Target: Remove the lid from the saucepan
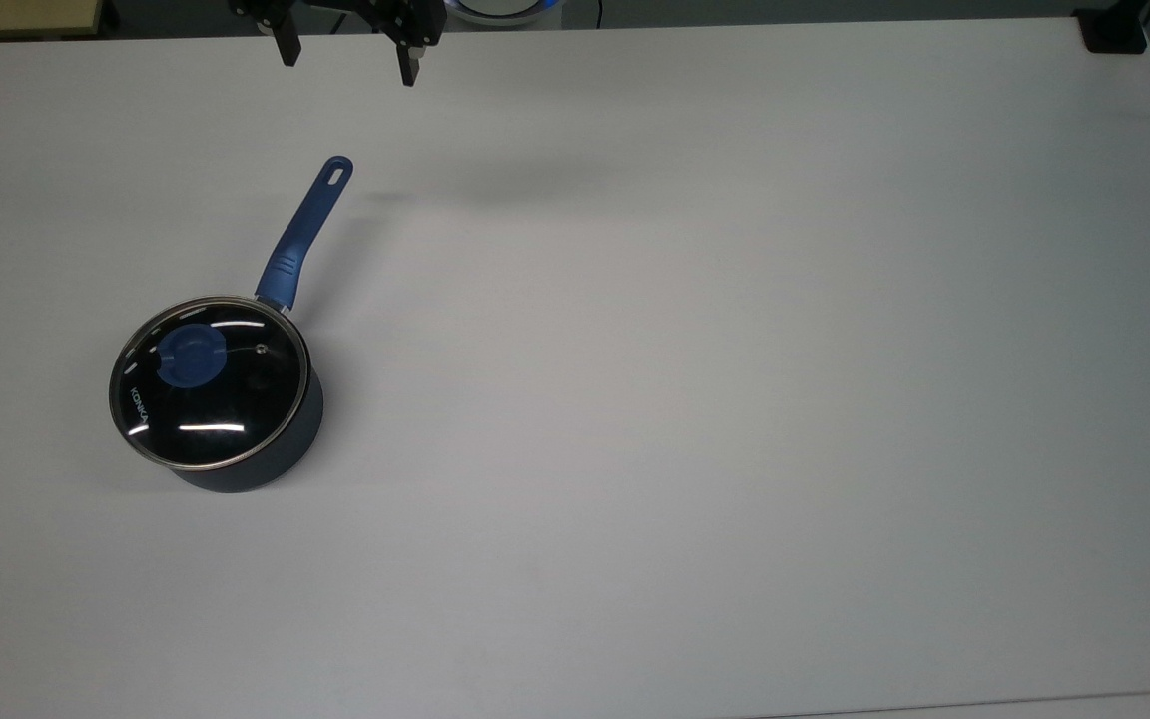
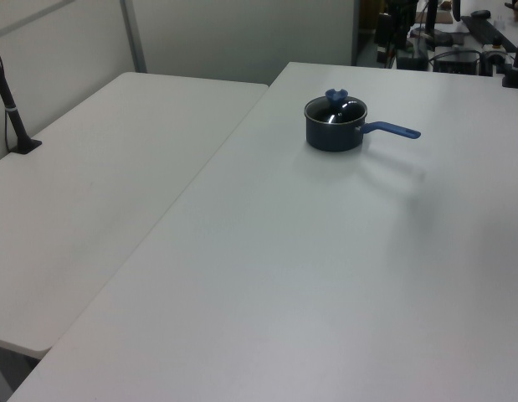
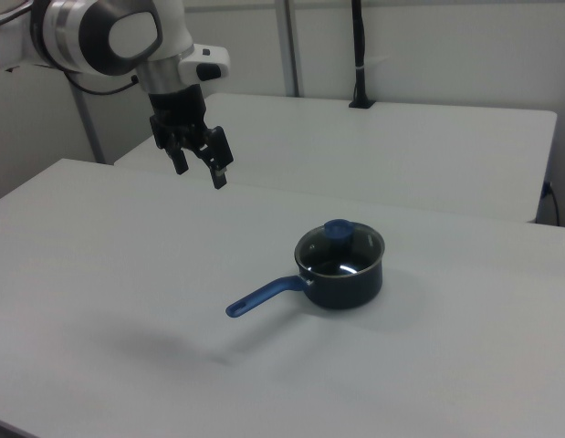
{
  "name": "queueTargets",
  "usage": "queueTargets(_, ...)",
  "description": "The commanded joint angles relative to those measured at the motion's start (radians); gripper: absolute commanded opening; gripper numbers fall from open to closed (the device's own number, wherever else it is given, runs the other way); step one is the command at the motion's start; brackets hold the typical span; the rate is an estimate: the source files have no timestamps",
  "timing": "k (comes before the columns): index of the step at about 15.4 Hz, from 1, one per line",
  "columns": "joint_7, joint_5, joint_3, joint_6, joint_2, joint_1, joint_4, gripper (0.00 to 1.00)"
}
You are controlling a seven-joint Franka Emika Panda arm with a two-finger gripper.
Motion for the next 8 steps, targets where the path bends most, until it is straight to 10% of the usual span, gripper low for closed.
queueTargets(1,-0.026,0.029,-0.007,0.033,0.007,-0.018,0.01,1.0)
queueTargets(8,0.062,0.024,-0.016,0.234,0.096,-0.119,0.013,1.0)
